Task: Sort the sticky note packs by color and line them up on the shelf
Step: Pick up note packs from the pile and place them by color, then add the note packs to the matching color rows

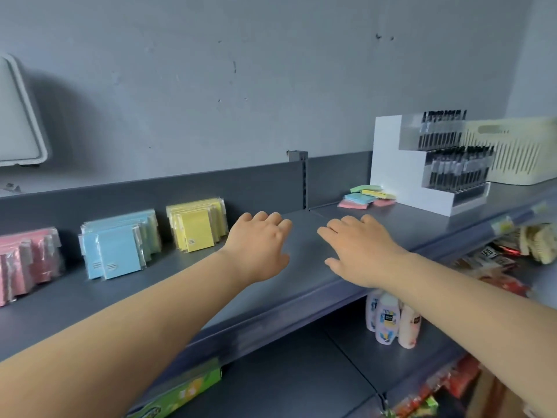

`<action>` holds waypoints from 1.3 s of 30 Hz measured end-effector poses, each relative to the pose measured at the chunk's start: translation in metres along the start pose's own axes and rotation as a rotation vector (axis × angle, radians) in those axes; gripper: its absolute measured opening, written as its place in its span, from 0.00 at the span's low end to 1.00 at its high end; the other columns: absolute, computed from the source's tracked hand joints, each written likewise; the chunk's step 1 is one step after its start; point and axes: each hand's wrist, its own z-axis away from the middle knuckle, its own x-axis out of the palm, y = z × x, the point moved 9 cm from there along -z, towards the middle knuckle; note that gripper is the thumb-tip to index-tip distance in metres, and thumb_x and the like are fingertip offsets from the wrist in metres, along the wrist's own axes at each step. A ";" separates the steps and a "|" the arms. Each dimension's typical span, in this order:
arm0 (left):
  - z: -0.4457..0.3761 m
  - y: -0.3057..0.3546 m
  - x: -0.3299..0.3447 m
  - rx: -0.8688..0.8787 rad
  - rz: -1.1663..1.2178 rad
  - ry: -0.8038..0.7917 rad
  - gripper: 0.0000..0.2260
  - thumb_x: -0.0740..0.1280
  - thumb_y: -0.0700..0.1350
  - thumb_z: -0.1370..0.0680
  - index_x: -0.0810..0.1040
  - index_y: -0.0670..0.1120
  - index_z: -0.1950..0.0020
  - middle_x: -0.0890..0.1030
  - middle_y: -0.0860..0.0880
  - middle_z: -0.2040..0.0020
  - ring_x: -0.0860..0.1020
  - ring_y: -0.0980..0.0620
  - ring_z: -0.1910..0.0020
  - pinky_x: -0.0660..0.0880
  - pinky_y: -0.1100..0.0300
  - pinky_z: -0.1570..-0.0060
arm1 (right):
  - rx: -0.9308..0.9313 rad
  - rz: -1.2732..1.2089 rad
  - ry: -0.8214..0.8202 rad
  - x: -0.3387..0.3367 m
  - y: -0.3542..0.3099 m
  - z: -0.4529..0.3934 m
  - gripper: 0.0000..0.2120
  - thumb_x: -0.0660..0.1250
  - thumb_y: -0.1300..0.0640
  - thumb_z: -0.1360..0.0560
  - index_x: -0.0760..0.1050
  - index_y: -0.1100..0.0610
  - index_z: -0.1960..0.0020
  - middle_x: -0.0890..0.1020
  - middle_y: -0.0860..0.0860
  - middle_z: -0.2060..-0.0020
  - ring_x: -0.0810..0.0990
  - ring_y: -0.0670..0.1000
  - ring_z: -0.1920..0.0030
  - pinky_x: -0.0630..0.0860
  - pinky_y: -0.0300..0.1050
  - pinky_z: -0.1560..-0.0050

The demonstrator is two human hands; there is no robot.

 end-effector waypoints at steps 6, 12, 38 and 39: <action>-0.040 0.030 0.012 0.057 0.019 -0.014 0.22 0.57 0.57 0.22 0.65 0.47 0.33 0.71 0.49 0.36 0.70 0.46 0.38 0.64 0.55 0.41 | 0.088 -0.033 -0.041 0.022 0.046 0.008 0.24 0.55 0.45 0.21 0.59 0.54 0.29 0.68 0.51 0.34 0.67 0.54 0.34 0.63 0.52 0.37; -0.094 0.049 0.032 0.116 0.053 -0.008 0.23 0.56 0.58 0.22 0.63 0.48 0.30 0.70 0.50 0.34 0.70 0.48 0.37 0.64 0.56 0.40 | 0.144 -0.038 -0.069 0.044 0.088 -0.005 0.23 0.54 0.45 0.21 0.61 0.54 0.30 0.69 0.51 0.34 0.66 0.54 0.33 0.64 0.52 0.36; -0.315 0.074 0.124 0.098 0.383 0.005 0.22 0.60 0.55 0.23 0.65 0.49 0.30 0.72 0.51 0.34 0.70 0.48 0.36 0.66 0.55 0.39 | 0.423 -0.301 -0.111 0.157 0.265 -0.116 0.21 0.56 0.47 0.21 0.65 0.56 0.33 0.73 0.52 0.40 0.72 0.55 0.41 0.72 0.49 0.45; -0.322 0.075 0.126 0.086 0.413 0.002 0.22 0.60 0.53 0.23 0.64 0.49 0.30 0.71 0.51 0.34 0.70 0.48 0.36 0.66 0.56 0.39 | 0.437 -0.329 -0.095 0.162 0.271 -0.120 0.19 0.56 0.47 0.21 0.66 0.56 0.34 0.74 0.53 0.42 0.72 0.55 0.42 0.72 0.48 0.47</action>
